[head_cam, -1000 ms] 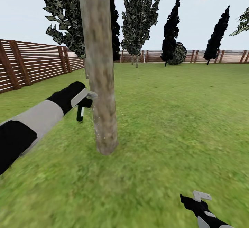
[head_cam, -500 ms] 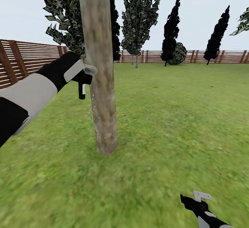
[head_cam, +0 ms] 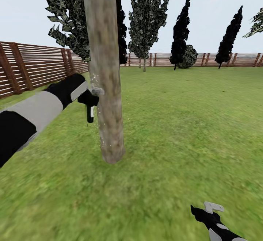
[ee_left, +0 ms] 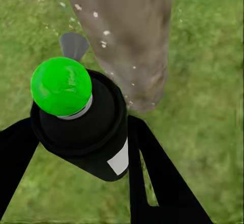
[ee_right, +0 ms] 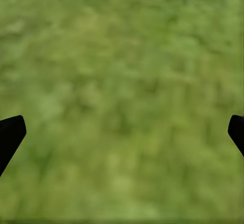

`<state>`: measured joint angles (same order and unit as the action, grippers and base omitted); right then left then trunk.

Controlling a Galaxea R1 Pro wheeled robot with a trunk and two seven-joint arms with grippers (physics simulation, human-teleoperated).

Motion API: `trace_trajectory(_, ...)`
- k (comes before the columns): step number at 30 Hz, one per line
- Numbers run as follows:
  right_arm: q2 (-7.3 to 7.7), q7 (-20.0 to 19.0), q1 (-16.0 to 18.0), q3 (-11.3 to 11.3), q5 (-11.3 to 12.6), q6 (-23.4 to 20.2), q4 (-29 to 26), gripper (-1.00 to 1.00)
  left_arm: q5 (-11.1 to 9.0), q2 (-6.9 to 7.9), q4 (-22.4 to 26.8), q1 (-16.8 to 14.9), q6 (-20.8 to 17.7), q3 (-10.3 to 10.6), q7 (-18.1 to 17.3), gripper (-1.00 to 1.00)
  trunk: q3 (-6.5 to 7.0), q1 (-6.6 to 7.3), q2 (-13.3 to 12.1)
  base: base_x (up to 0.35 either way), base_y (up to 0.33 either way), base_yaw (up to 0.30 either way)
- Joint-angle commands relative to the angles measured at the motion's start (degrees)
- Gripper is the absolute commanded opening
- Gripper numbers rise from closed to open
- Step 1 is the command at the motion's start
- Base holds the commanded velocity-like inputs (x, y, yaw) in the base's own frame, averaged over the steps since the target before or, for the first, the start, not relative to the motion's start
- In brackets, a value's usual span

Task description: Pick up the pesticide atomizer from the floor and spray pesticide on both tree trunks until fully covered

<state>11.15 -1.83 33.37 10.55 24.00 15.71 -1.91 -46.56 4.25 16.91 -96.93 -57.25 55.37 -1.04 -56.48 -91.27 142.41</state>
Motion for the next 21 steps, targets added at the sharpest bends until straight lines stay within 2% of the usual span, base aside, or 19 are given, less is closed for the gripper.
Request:
trace_trajectory(1, 0.01, -0.19, 0.03, 0.42, 0.6, 0.2, 0.06, 1.0, 0.76, 0.06, 0.07, 2.57, -0.08, 1.25, -1.42, -1.0, -0.04, 0.03, 0.04, 0.0, 0.0, 0.0)
trace_trajectory(3, 0.01, -0.19, 0.03, 0.43, 0.57, 0.2, 0.06, 1.0, 0.82, 0.05, 0.06, 4.73, -0.06, 1.53, -1.72, -1.0, -0.04, 0.03, 0.04, 0.0, 0.0, 0.0)
trace_trajectory(4, 0.01, -0.19, 0.06, 0.43, 0.58, 0.2, 0.06, 1.0, 0.9, 0.05, 0.12, 7.08, -0.04, 1.75, -1.87, -1.0, -0.04, 0.03, 0.04, 0.0, 0.0, 0.0)
trace_trajectory(9, 0.01, -0.19, 0.06, 0.43, 0.6, 0.2, 0.06, 1.0, 0.94, 0.0, 0.14, 12.4, 0.32, 2.09, -2.01, -1.0, -0.04, 0.03, 0.04, 0.0, 0.0, 0.0)
trace_trajectory(12, 0.01, -0.19, 0.03, 0.43, 0.57, 0.2, 0.06, 1.0, 0.94, -0.03, 0.14, 14.57, 0.41, 2.11, -2.03, -1.0, -0.04, 0.03, 0.04, 0.0, 0.0, 0.0)
trace_trajectory(14, 0.01, -0.19, 0.06, 0.43, 0.59, 0.2, 0.06, 1.0, 0.94, -0.12, 0.22, 18.17, 1.36, 2.15, -2.03, -1.0, -0.04, 0.03, 0.04, 0.0, 0.0, 0.0)
trace_trajectory(18, 0.01, -0.19, 0.04, 0.43, 0.59, 0.2, 0.06, 1.0, 1.0, -0.41, 0.37, 22.23, 1.69, 2.15, -2.09, -1.0, -0.04, 0.03, 0.04, 0.0, 0.0, 0.0)
trace_trajectory(21, 0.01, -0.19, 0.05, 0.43, 0.58, 0.2, 0.06, 1.0, 0.98, -0.41, 0.34, 26.36, 5.67, 2.11, -2.12, -1.0, -0.04, 0.03, 0.04, 0.0, 0.0, 0.0)
